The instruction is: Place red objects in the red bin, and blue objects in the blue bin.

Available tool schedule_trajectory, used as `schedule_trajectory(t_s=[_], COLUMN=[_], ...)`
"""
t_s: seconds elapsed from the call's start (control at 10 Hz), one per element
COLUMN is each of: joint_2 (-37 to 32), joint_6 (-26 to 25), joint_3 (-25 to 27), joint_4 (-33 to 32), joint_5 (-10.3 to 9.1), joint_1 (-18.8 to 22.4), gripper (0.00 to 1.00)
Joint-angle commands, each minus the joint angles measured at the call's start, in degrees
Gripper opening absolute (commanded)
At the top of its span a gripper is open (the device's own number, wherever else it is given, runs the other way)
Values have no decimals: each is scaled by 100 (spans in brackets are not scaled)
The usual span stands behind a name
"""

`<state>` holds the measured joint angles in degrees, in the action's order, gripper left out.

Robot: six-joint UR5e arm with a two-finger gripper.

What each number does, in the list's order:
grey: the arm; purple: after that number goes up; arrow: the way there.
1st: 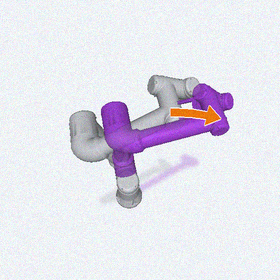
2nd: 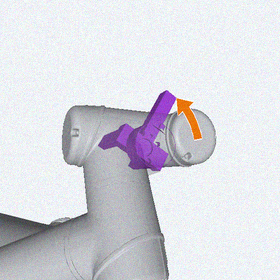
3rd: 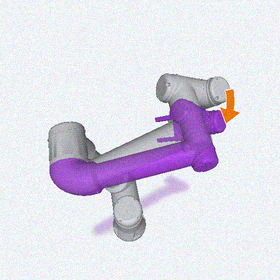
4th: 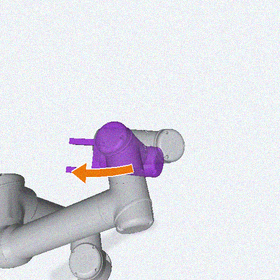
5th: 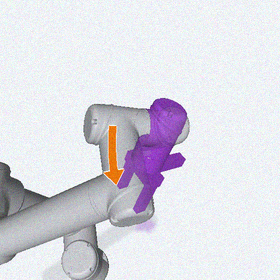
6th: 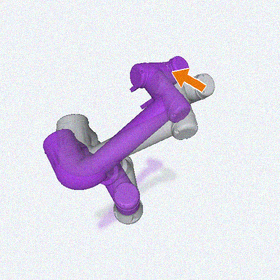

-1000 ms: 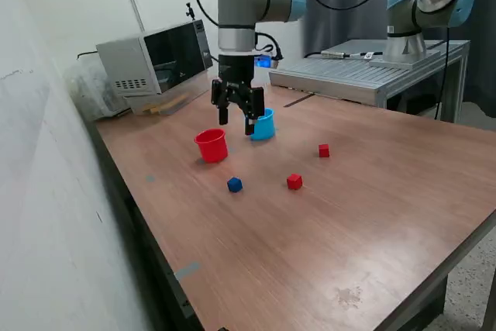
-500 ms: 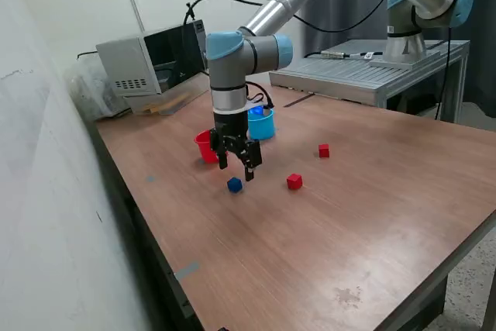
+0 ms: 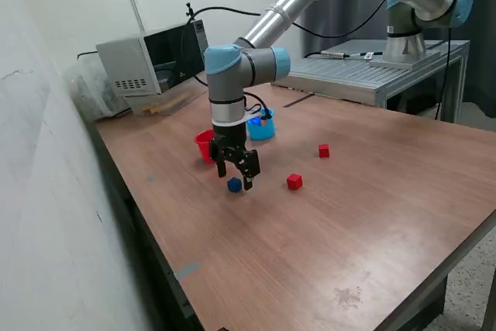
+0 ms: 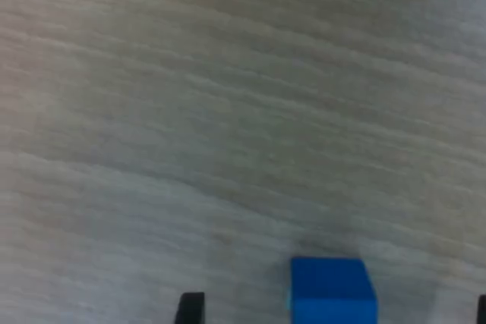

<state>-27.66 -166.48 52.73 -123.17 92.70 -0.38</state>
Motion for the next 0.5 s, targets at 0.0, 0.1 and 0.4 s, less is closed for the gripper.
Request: schedule_trajectory(t_s=[0.0, 0.1, 0.4], joint_2=[6, -3, -3], joint_6=[2, 2, 10], joint_3=[-8, 0, 0], joint_4=[-49, -49, -76], joint_5=[38, 38, 222], joint_1=[-6, 3, 20], gripper=[100, 100, 0])
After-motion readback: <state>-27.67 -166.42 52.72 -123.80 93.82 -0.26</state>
